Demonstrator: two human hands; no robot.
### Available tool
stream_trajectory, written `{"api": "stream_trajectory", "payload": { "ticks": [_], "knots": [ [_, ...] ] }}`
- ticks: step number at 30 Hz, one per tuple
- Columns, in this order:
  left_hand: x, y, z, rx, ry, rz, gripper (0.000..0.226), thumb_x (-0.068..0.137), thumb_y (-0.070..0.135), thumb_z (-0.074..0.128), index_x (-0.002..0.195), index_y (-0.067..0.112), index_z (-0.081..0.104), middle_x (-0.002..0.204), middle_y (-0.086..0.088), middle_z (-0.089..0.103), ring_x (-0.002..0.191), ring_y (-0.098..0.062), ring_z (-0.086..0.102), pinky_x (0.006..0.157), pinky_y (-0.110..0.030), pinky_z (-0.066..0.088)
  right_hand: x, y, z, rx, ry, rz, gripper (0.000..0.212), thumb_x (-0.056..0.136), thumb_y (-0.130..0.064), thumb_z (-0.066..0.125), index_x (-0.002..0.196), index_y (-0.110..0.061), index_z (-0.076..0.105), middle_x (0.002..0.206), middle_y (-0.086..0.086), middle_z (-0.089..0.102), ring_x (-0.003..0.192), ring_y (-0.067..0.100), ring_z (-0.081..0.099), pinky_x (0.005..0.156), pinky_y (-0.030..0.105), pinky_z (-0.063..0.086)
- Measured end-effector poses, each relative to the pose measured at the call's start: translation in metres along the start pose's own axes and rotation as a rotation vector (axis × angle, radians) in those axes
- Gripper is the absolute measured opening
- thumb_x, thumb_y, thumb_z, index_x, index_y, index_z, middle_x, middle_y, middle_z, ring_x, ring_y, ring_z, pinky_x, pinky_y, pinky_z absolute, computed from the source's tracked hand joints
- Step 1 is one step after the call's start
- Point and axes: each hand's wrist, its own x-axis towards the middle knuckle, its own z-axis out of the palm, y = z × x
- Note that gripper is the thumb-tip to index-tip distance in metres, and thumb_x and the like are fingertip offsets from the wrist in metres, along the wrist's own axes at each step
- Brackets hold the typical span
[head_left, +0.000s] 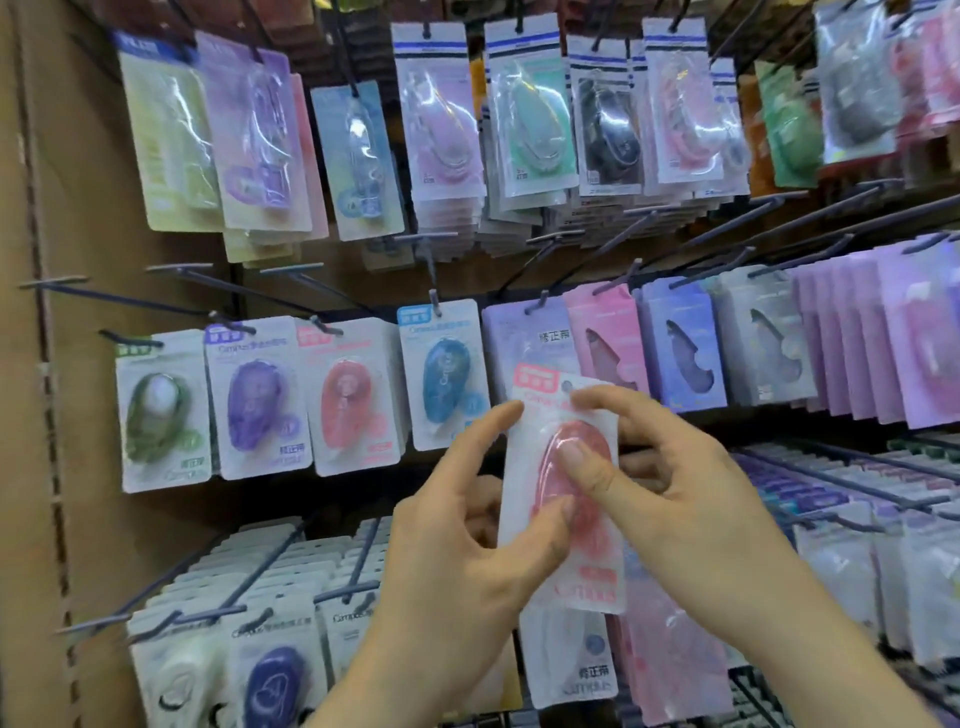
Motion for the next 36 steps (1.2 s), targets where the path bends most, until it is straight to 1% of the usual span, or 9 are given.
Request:
{"api": "stream_trajectory", "payload": {
  "ticks": [3, 7, 10, 15, 17, 25, 28, 32, 36],
  "knots": [
    [-0.002, -0.012, -0.016, 0.069, 0.105, 0.061, 0.051, 0.067, 0.051, 0.070, 0.117, 0.052, 0.060, 0.055, 0.003, 0.049, 0.055, -0.012, 0.044, 0.053, -0.030, 0.040, 0.003, -0.007, 0.015, 0.135, -0.178, 0.034, 0.037, 0.086, -0.031, 0.068, 0.117, -0.050, 0.060, 0.097, -0.013, 0.072, 0.076, 0.004, 0.070, 0.064, 0.017, 0.051],
    [-0.003, -0.014, -0.049, 0.165, 0.107, 0.083, 0.060, 0.064, 0.056, 0.070, 0.122, 0.047, 0.062, 0.061, 0.014, 0.055, 0.056, 0.001, 0.043, 0.056, -0.013, 0.035, 0.010, -0.014, 0.038, 0.342, -0.262, 0.056, 0.046, 0.087, -0.007, 0.067, 0.118, -0.040, 0.062, 0.083, 0.001, 0.075, 0.073, 0.009, 0.070, 0.059, 0.014, 0.049],
    [0.000, -0.012, -0.077, 0.493, 0.058, 0.146, 0.085, 0.059, 0.067, 0.067, 0.137, 0.042, 0.048, 0.092, 0.032, 0.055, 0.076, 0.011, 0.052, 0.068, -0.004, 0.037, 0.016, -0.018, 0.059, 0.325, -0.250, 0.030, 0.050, 0.087, -0.007, 0.069, 0.122, -0.040, 0.058, 0.083, 0.001, 0.075, 0.077, 0.012, 0.072, 0.064, 0.019, 0.053],
    [0.011, -0.019, -0.115, 0.870, 0.169, 0.322, 0.080, 0.070, 0.064, 0.060, 0.140, 0.026, 0.050, 0.102, 0.012, 0.043, 0.090, -0.010, 0.052, 0.074, -0.019, 0.045, 0.030, -0.033, 0.096, 0.178, -0.217, -0.121, 0.048, 0.088, -0.017, 0.072, 0.125, -0.043, 0.057, 0.115, -0.014, 0.068, 0.104, 0.004, 0.066, 0.095, 0.034, 0.054],
    [0.014, -0.016, -0.124, 0.917, 0.228, 0.345, 0.073, 0.075, 0.060, 0.056, 0.138, 0.023, 0.052, 0.104, 0.008, 0.044, 0.088, -0.014, 0.053, 0.068, -0.026, 0.048, 0.036, -0.039, 0.106, 0.140, -0.207, -0.183, 0.048, 0.089, -0.021, 0.071, 0.129, -0.042, 0.055, 0.120, -0.018, 0.065, 0.111, 0.002, 0.062, 0.099, 0.035, 0.051],
    [0.029, -0.007, -0.132, 1.169, 0.325, 0.280, 0.064, 0.081, 0.060, 0.045, 0.124, 0.016, 0.061, 0.081, 0.004, 0.062, 0.069, -0.020, 0.063, 0.054, -0.023, 0.041, 0.061, -0.048, 0.126, 0.112, -0.217, -0.212, 0.048, 0.091, -0.021, 0.069, 0.136, -0.031, 0.055, 0.126, -0.012, 0.064, 0.120, 0.005, 0.057, 0.106, 0.037, 0.046],
    [0.035, -0.007, -0.133, 1.218, 0.344, 0.293, 0.063, 0.080, 0.057, 0.046, 0.120, 0.013, 0.064, 0.073, 0.006, 0.062, 0.060, -0.018, 0.061, 0.051, -0.020, 0.031, 0.065, -0.047, 0.129, 0.146, -0.218, -0.194, 0.049, 0.091, -0.016, 0.068, 0.137, -0.029, 0.054, 0.122, -0.012, 0.065, 0.116, 0.003, 0.060, 0.104, 0.034, 0.048],
    [0.041, -0.009, -0.133, 1.132, 0.310, 0.376, 0.064, 0.079, 0.050, 0.047, 0.130, 0.013, 0.060, 0.074, 0.004, 0.067, 0.057, -0.022, 0.063, 0.043, -0.026, 0.043, 0.069, -0.047, 0.130, 0.256, -0.260, -0.145, 0.047, 0.092, -0.004, 0.064, 0.133, -0.023, 0.057, 0.091, -0.019, 0.073, 0.090, -0.005, 0.067, 0.081, 0.015, 0.052],
    [0.047, -0.012, -0.136, 1.145, 0.253, 0.424, 0.063, 0.080, 0.049, 0.047, 0.130, 0.013, 0.061, 0.072, 0.003, 0.066, 0.053, -0.023, 0.062, 0.039, -0.030, 0.045, 0.071, -0.046, 0.132, 0.280, -0.232, -0.116, 0.046, 0.092, -0.008, 0.064, 0.134, -0.026, 0.056, 0.089, -0.014, 0.072, 0.086, -0.003, 0.068, 0.077, 0.013, 0.051]
  ]
}}
